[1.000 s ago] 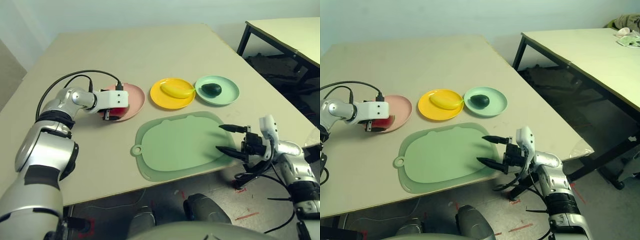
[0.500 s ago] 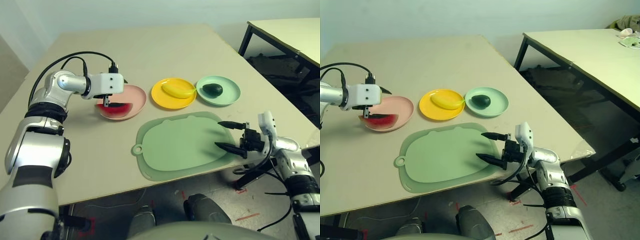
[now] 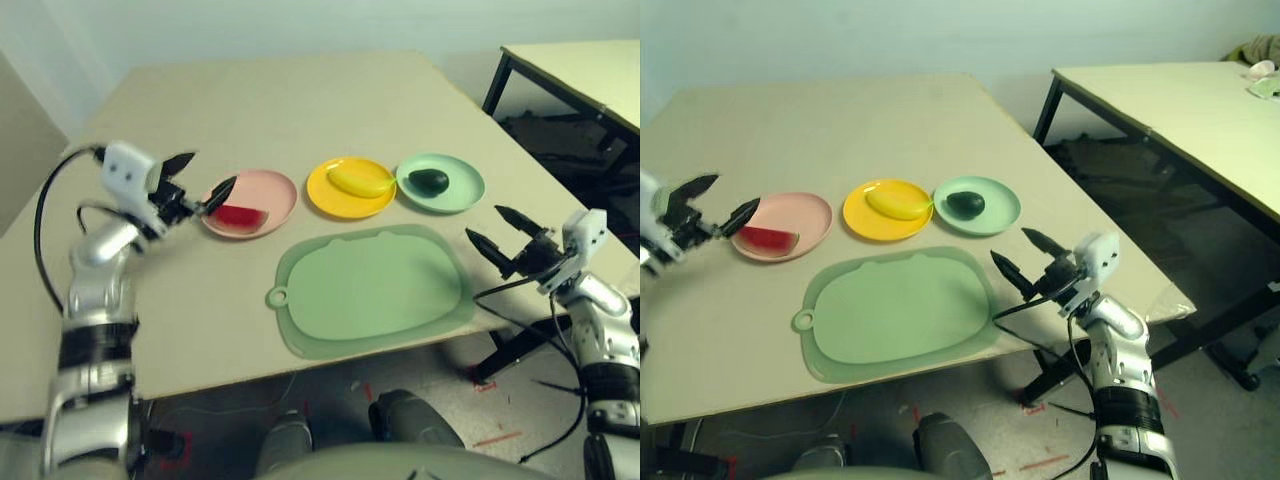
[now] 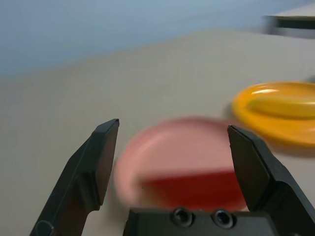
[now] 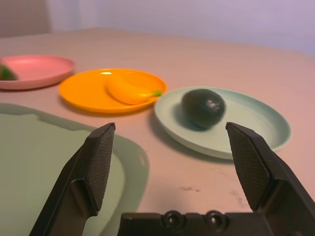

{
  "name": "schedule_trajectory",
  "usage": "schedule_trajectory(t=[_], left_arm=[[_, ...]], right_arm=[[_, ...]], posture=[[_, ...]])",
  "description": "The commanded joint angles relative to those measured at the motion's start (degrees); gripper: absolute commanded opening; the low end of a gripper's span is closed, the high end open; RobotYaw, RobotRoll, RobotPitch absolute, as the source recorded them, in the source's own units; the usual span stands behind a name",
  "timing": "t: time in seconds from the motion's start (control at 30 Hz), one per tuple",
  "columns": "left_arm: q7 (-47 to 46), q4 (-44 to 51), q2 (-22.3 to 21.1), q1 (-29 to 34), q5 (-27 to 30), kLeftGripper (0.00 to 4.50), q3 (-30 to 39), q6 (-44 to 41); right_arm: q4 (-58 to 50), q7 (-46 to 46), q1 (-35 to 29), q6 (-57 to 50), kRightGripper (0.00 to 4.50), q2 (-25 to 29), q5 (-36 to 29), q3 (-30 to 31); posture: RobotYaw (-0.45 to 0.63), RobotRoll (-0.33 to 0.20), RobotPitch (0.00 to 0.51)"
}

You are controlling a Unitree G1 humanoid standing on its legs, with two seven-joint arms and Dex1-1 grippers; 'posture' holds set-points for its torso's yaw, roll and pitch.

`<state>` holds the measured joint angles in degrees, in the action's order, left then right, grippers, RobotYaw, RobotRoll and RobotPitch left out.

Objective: Place the fruits into color-matched plates.

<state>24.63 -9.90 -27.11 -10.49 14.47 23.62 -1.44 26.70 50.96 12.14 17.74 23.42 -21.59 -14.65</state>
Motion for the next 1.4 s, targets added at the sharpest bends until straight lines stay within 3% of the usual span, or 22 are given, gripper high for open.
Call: schedule_trajectory(t=[0.03,0.13,0.33,0.8,1.03,1.4], left_arm=[[-7.4,3.3,3.9,3.3,1.8,4.47,3.6,-2.2],[-11.9,6.0,7.9,6.6,4.7,4.47,6.2,-5.9],[-7.2,8.4,5.9,11.2,1.1,4.47,0.3,-3.1],[-7.6,9.1,11.2,10.5,-2.5,4.47,-10.0,-0.9],[-8.9,6.9,10.9,7.4,-3.7,4.47,-10.5,0.2],[-12.2,9.8,11.6,10.0,-4.8,4.47,-10.0,1.1]], right_arm=[[4.2,-2.6,1.0,4.5,4.5,-1.0,1.9,-0.3],[6.9,-4.4,2.1,6.6,4.5,-1.7,2.1,-0.7],[11.0,-6.9,4.3,9.6,4.5,-1.0,2.8,-1.0],[17.4,-13.4,3.1,10.0,4.5,7.2,1.7,-7.4],[20.3,-8.8,4.0,9.2,4.5,10.0,-0.6,-9.4],[24.8,-3.5,7.0,8.5,4.5,11.7,-1.9,-10.3]], posture=[[-0.11,0.0,0.065],[-0.09,0.0,0.077],[-0.07,0.0,0.106],[-0.13,0.0,0.094],[-0.16,0.0,0.084],[-0.16,0.0,0.09]])
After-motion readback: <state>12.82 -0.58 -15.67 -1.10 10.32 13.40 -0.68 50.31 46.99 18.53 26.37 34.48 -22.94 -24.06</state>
